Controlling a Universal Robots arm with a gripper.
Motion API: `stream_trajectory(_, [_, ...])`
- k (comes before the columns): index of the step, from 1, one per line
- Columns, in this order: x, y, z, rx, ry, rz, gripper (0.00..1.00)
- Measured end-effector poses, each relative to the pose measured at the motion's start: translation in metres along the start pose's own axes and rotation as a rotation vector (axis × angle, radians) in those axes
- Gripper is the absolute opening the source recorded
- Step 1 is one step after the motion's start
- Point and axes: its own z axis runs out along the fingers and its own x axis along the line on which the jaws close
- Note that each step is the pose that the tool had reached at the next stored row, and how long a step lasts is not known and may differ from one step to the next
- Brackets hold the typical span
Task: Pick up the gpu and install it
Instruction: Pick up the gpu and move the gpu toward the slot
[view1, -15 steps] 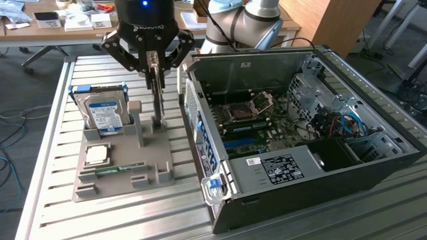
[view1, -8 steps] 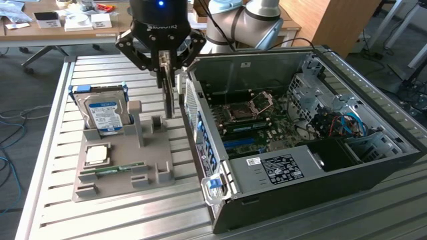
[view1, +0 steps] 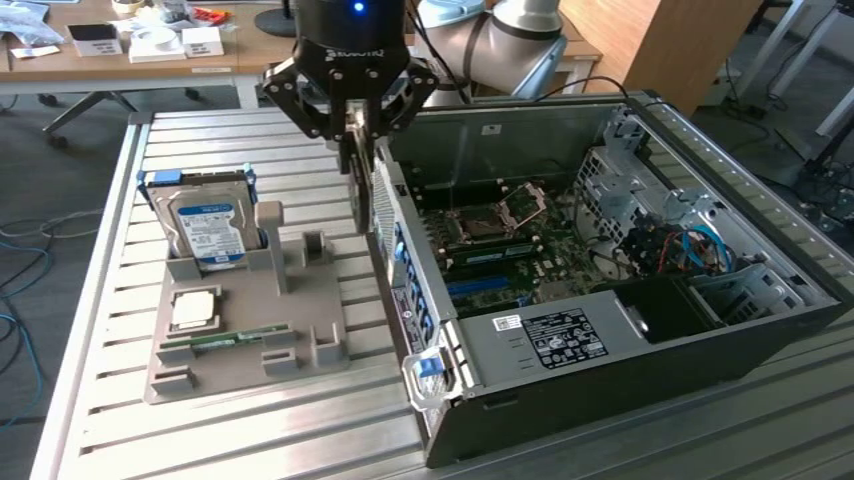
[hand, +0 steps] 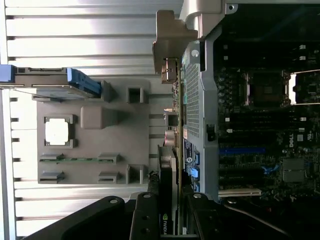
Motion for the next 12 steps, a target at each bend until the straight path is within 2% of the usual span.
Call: stream_trajectory(12, [-0.041,0.0018,0.0011,-0.0003,0.0000,0.000,0.27])
